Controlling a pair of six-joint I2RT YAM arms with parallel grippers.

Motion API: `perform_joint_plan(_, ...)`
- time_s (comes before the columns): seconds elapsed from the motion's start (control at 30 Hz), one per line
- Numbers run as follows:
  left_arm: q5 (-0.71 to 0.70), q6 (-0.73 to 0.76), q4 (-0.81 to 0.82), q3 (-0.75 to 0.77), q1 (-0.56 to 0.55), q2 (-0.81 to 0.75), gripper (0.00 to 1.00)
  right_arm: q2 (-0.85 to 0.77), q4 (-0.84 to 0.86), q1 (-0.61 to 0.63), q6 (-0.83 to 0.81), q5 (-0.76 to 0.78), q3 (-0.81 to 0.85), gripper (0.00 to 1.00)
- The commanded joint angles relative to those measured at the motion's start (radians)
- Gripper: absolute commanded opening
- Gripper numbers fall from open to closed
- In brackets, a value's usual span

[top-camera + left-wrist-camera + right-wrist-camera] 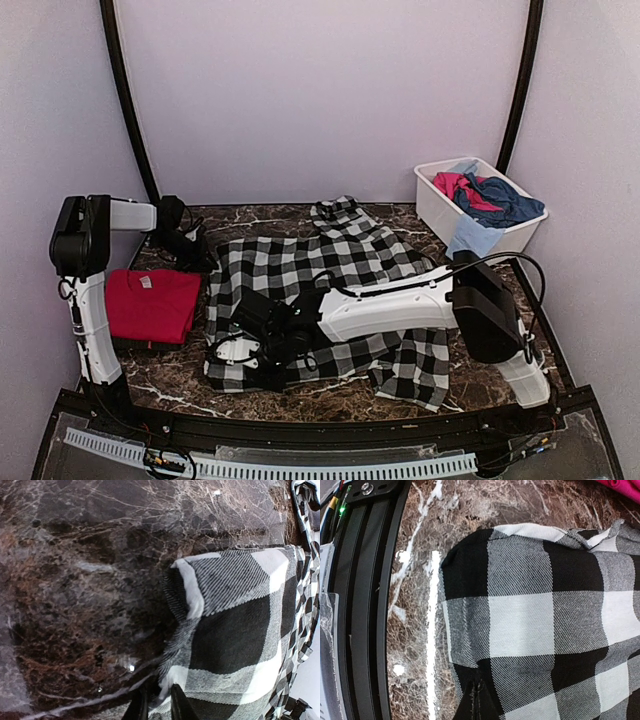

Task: Fold and stack the mixed laundry pile
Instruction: Smooth out the flattened shirt at the center of the board.

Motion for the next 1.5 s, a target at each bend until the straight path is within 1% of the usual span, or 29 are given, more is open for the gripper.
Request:
perform_joint_plan(0.0, 0.074, -0.001, 0.04, 0.025, -0.001, 0.011, 0.09, -0.063, 0.045, 0.007, 0.015, 0.003, -0.012, 0.0)
perform_joint_plan(0.03, 0.072, -0.003, 0.044, 0.031, -0.001, 0.011, 0.02, -0.065, 0.046, 0.007, 0.017, 0.008, -0.015, 0.0)
perform_joint_plan(0.1, 0.062, -0.003, 0.044, 0.042, -0.001, 0.005, 0.0, -0.08, 0.046, 0.007, 0.023, 0.018, -0.026, 0.0)
perform_joint_plan(0.3, -0.067, 0.008, 0.046, 0.084, -0.001, -0.08, 0.0, -0.147, 0.092, 0.002, 0.049, 0.065, -0.079, 0.0)
perform_joint_plan(0.33, -0.106, 0.01, 0.041, 0.102, -0.001, -0.089, 0.0, -0.15, 0.099, -0.001, 0.053, 0.063, -0.08, 0.0)
perform_joint_plan(0.4, -0.141, 0.019, 0.019, 0.126, 0.002, -0.114, 0.0, -0.139, 0.104, -0.005, 0.064, 0.054, -0.067, 0.0)
perform_joint_plan(0.53, -0.16, 0.043, -0.098, 0.168, 0.003, -0.145, 0.0, -0.119, 0.094, -0.003, 0.085, 0.011, -0.058, 0.0)
perform_joint_plan(0.63, -0.152, 0.066, -0.181, 0.157, 0.003, -0.154, 0.01, -0.157, 0.123, 0.002, 0.097, -0.021, -0.115, 0.0)
perform_joint_plan(0.7, -0.14, 0.067, -0.177, 0.118, 0.003, -0.177, 0.05, -0.193, 0.137, 0.012, 0.1, -0.041, -0.16, 0.0)
perform_joint_plan(0.77, -0.136, 0.06, -0.152, 0.077, 0.004, -0.205, 0.12, -0.217, 0.15, 0.023, 0.104, -0.061, -0.202, 0.0)
perform_joint_plan(0.87, -0.128, 0.061, -0.142, 0.055, 0.005, -0.225, 0.14, -0.243, 0.174, 0.03, 0.117, -0.089, -0.271, 0.0)
perform_joint_plan(0.93, -0.139, 0.059, -0.147, 0.057, 0.006, -0.231, 0.21, -0.248, 0.192, 0.031, 0.129, -0.101, -0.312, 0.0)
perform_joint_plan(0.97, -0.153, 0.057, -0.149, 0.057, 0.006, -0.232, 0.27, -0.246, 0.2, 0.033, 0.134, -0.109, -0.328, 0.0)
perform_joint_plan(1.0, -0.16, 0.056, -0.151, 0.058, 0.006, -0.234, 0.3, -0.243, 0.211, 0.035, 0.14, -0.119, -0.339, 0.0)
perform_joint_plan(1.03, -0.171, 0.054, -0.152, 0.058, 0.006, -0.235, 0.37, -0.237, 0.222, 0.038, 0.145, -0.129, -0.346, 0.0)
perform_joint_plan(1.1, -0.194, 0.042, -0.151, 0.055, 0.007, -0.235, 0.44, -0.219, 0.231, 0.05, 0.147, -0.145, -0.342, 0.0)
perform_joint_plan(1.17, -0.198, 0.024, -0.133, 0.053, 0.01, -0.231, 0.48, -0.196, 0.235, 0.066, 0.142, -0.159, -0.33, 0.0)
perform_joint_plan(1.27, -0.179, -0.01, -0.098, 0.066, 0.017, -0.201, 0.49, -0.159, 0.226, 0.081, 0.139, -0.2, -0.308, 0.0)
perform_joint_plan(1.37, -0.108, -0.015, -0.064, 0.105, 0.018, -0.154, 0.5, -0.148, 0.223, 0.084, 0.139, -0.197, -0.308, 0.0)
perform_joint_plan(1.47, -0.053, 0.005, -0.033, 0.144, 0.018, -0.105, 0.5, -0.183, 0.209, 0.084, 0.142, -0.178, -0.302, 0.0)
